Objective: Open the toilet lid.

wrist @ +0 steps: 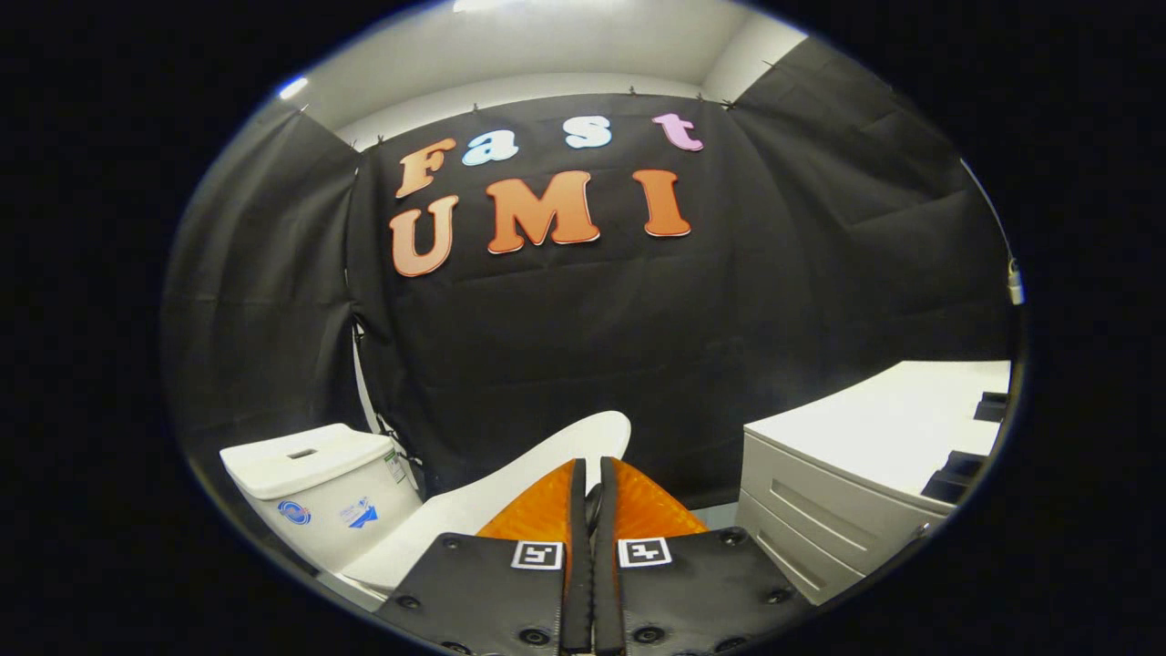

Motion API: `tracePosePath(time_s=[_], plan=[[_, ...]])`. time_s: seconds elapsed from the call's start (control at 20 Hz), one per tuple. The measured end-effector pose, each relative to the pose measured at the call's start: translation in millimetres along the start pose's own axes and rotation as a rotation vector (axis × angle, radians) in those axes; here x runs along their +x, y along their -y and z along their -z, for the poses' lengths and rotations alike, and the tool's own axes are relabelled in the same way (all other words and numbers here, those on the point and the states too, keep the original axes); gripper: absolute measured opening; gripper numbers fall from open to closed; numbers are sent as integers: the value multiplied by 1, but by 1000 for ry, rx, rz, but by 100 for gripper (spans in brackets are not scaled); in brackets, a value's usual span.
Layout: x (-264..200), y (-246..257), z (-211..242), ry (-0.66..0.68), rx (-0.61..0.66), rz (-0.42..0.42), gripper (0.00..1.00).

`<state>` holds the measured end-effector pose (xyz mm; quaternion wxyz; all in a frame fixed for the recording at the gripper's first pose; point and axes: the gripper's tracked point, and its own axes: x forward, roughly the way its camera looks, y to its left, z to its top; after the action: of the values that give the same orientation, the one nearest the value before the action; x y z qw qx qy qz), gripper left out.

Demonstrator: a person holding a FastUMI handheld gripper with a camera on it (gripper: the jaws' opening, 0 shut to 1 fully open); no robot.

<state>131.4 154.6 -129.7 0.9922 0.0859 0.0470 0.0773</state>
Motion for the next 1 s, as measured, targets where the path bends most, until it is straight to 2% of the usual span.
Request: tracePosePath(time_s=[0.35,0.6,1.0], plan=[[6,-75,-55,12,-1,-62,9],[14,-145,-92,48,-55,-88,9],[19,-274,-123,36,-121,-226,9]])
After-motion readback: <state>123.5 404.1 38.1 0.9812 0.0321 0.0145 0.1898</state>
